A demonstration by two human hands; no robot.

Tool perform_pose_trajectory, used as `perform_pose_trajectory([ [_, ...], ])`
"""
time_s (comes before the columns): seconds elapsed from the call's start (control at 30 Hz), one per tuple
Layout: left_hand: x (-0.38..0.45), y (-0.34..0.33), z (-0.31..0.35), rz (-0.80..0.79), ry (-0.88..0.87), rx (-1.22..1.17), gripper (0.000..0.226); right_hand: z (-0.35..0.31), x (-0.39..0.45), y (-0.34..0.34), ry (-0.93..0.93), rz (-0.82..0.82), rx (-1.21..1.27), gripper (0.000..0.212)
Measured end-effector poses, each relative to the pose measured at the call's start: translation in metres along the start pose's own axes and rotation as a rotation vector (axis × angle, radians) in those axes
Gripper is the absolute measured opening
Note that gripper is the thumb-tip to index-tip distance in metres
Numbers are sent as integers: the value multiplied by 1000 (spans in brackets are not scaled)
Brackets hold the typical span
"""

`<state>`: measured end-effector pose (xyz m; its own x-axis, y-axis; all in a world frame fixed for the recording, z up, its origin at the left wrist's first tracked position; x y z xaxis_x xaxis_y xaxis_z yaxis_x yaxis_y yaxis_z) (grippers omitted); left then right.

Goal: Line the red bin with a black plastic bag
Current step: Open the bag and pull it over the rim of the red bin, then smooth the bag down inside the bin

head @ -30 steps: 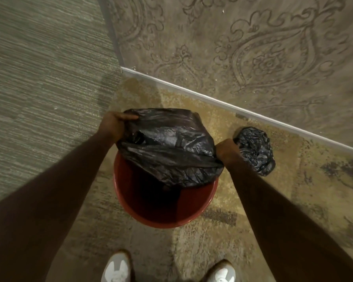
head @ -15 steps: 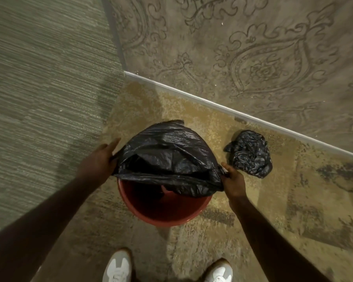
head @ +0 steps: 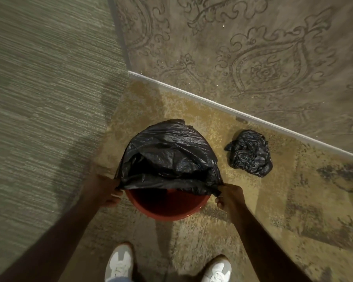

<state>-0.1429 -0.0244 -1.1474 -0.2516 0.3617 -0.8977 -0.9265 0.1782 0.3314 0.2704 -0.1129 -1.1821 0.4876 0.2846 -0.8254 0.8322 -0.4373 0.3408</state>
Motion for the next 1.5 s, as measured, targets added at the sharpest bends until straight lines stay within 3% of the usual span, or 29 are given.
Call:
perform_pose_trajectory([
  [0.17, -7, -20, -32, -228, 98, -654, 21, 15, -19, -14, -100, -177, 261, 14],
  [0.27, -6, -35, -40, -260, 108, -846, 28, 23, -21, -19, -198, -201, 441, 15],
  [0.37, -9, -49, -46, -246, 31, -852, 32, 26, -22, -26, -232, -207, 500, 18],
  [0.53, -19, -62, -44, -257, -251, -847, 43, 30, -22, -30, -199, -188, 578, 26],
  [0.77, -26, -80, -81, -109, -170, -889, 34, 52, -18, -39, -117, -105, 531, 26],
  [1.0, -31, -91, -79, 15, -169, -996, 51, 59, -7, -41, -55, 68, 531, 30],
  [1.2, -6, -97, -89, -4, -183, -995, 56, 68, 4, -68, -84, -130, 597, 39],
  [1.5, 31, -110, -89, -75, -245, -920, 48, 80, 25, -83, -53, -244, 624, 40],
])
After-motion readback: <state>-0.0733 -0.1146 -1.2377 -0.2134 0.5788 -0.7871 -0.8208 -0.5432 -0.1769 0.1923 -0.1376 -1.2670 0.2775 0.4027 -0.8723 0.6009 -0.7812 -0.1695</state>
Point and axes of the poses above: each hand's wrist, its own x-axis towards the middle knuckle, its own y-axis out of the back of the hand, z = x × y, the point moved 10 cm from there along x, towards the middle knuckle, and after that the axes turned 1 degree about y, right-handed, at the moved point
